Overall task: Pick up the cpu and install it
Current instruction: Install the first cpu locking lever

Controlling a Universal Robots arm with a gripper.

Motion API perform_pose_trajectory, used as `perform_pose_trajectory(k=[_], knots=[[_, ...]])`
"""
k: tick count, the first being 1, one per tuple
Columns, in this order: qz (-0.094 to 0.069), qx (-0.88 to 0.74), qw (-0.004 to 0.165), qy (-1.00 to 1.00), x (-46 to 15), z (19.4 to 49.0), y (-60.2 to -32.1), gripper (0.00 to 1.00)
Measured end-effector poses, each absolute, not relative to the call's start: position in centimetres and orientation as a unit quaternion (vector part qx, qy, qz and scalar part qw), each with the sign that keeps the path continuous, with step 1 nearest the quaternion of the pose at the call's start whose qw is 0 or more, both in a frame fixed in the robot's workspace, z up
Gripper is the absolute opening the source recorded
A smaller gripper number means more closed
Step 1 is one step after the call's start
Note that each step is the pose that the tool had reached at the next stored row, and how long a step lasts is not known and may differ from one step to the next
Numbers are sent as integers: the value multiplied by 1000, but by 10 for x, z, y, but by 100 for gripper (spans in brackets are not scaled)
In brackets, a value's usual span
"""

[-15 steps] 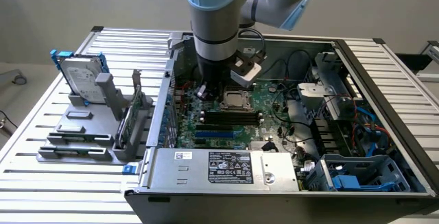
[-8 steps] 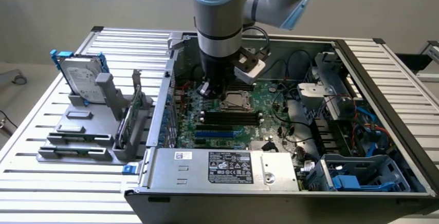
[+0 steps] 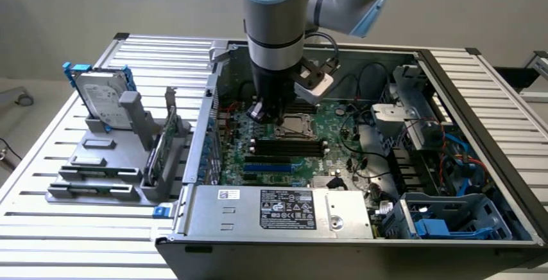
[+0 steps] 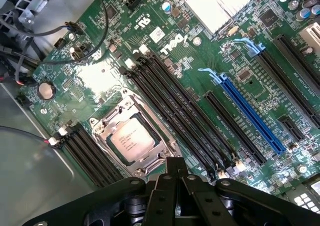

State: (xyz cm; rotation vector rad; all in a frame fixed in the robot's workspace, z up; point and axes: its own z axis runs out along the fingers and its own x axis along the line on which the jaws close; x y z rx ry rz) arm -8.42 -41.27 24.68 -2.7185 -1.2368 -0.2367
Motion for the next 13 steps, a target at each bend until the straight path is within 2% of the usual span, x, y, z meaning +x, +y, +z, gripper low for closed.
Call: perform_pose_trajectory(k=[13], knots=[[-82, -907, 71, -408, -88, 231, -413, 11]])
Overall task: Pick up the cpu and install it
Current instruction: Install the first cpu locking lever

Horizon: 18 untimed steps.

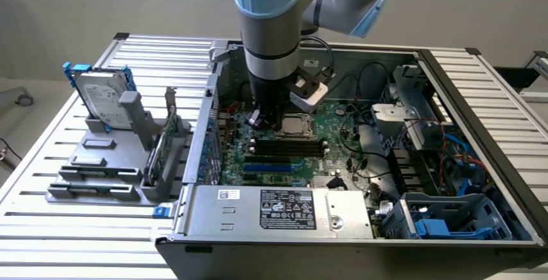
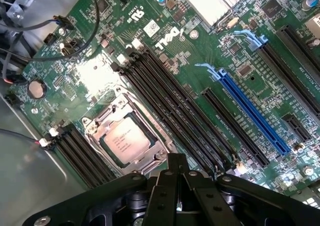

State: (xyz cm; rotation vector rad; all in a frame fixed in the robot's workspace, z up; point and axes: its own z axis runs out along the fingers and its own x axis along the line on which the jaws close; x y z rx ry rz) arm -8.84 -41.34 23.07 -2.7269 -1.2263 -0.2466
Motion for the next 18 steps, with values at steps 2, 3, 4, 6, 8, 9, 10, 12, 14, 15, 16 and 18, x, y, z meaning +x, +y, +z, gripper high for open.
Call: perform_pose_trajectory(k=[2, 3, 4, 6, 8, 9, 10, 12, 14, 15, 16, 18], knots=[[-82, -907, 71, -407, -89, 227, -413, 11], [-82, -907, 71, -407, -89, 225, -413, 11], [-82, -907, 71, -407, -89, 224, -413, 11], [-82, -907, 71, -406, -90, 221, -413, 11], [-82, -907, 71, -406, -90, 220, -413, 11], [-82, -907, 71, -406, -91, 219, -413, 11], [-82, -908, 71, -406, -91, 218, -413, 11], [-82, -908, 71, -406, -92, 215, -413, 11], [-82, -907, 71, -406, -92, 213, -413, 11], [-83, -907, 71, -406, -92, 212, -413, 11], [-83, -907, 72, -406, -92, 212, -413, 11], [-84, -907, 76, -405, -93, 211, -413, 11]])
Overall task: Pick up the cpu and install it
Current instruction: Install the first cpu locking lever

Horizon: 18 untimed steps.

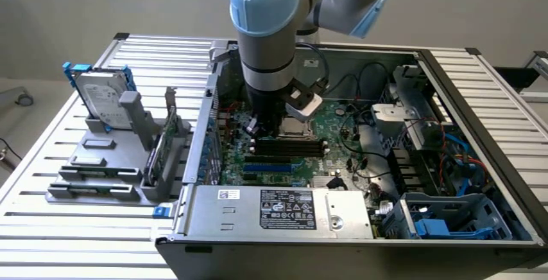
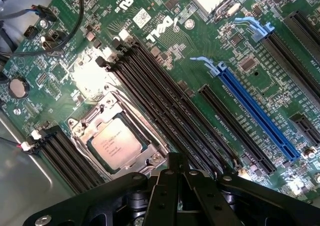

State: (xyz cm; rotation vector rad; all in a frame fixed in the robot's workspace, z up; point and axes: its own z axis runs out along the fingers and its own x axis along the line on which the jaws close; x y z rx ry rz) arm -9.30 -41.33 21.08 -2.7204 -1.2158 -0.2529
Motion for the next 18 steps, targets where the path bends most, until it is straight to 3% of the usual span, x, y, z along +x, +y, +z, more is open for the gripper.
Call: perform_pose_trajectory(k=[18], knots=[[-88, -906, 87, -404, -94, 202, -410, 11]])
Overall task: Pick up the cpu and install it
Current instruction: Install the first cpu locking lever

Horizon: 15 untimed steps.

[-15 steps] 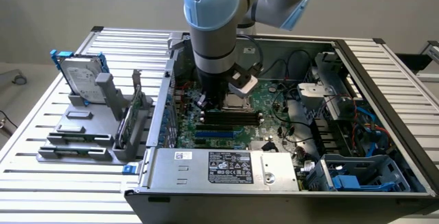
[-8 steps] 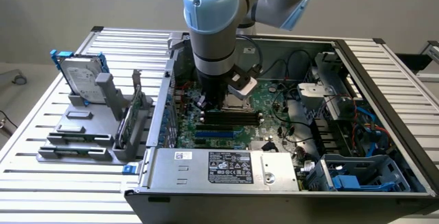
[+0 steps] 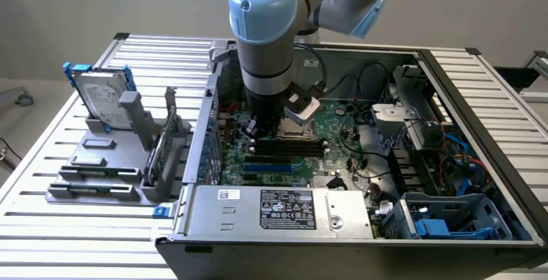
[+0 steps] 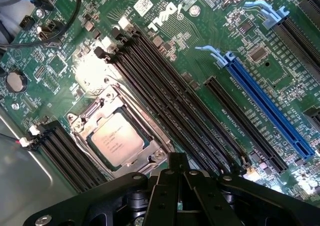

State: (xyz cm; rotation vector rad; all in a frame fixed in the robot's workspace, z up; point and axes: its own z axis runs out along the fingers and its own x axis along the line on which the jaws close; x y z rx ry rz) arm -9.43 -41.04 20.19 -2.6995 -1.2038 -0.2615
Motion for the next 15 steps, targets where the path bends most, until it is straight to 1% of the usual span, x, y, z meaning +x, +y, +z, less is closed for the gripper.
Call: perform_pose_trajectory(k=[15], knots=[[-88, -906, 87, -404, -95, 195, -407, 11]])
